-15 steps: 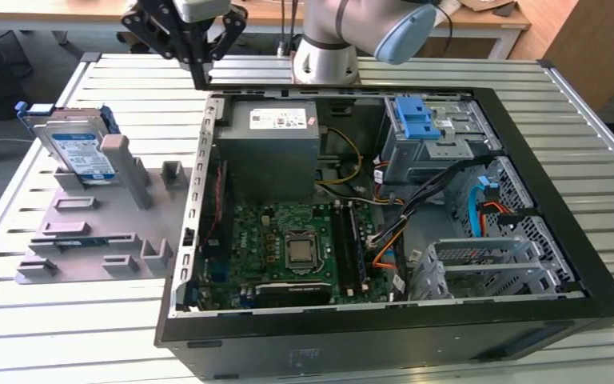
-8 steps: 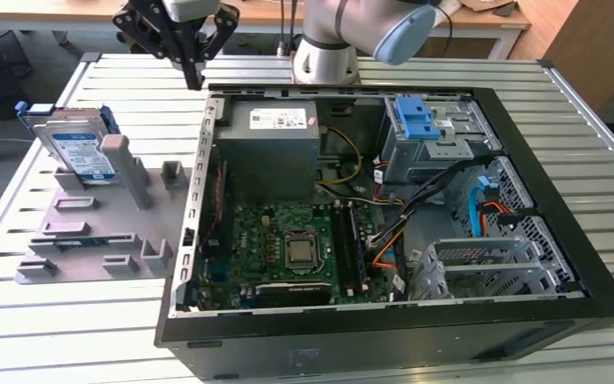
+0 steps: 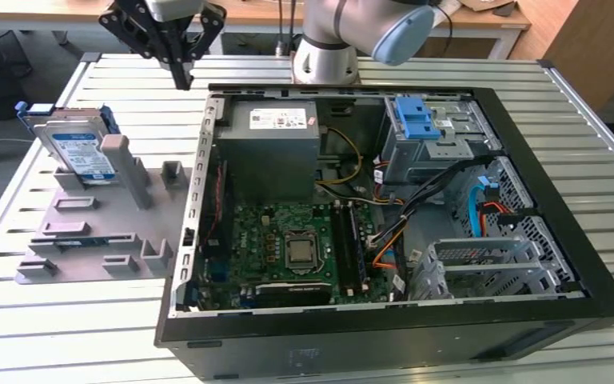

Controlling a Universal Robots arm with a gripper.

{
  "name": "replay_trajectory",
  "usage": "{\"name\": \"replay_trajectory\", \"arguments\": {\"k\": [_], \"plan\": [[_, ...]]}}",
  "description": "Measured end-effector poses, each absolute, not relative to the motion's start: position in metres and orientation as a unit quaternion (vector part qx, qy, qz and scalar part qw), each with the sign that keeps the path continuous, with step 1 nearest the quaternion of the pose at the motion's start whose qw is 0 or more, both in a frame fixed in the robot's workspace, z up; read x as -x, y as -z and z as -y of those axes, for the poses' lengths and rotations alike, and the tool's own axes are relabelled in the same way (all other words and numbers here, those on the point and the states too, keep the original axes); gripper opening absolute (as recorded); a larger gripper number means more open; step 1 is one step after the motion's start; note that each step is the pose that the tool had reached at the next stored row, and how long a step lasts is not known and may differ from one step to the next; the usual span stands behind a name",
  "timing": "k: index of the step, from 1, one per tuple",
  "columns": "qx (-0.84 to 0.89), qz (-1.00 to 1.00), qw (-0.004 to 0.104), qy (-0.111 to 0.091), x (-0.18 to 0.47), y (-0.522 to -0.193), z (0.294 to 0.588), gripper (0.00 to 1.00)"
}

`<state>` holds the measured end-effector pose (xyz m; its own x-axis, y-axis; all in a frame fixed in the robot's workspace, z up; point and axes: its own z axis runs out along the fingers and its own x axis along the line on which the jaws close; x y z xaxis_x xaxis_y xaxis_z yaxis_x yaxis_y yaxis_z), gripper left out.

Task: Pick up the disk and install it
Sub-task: 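Reach for the disk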

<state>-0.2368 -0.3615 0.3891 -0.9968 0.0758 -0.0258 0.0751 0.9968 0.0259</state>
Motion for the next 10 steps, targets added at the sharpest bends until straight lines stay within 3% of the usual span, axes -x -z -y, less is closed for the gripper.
{"name": "replay_trajectory", "arguments": {"k": [10], "plan": [[-0.038,-0.999,0.013,-0.012,0.252,-0.389,0.361,0.11]]}}
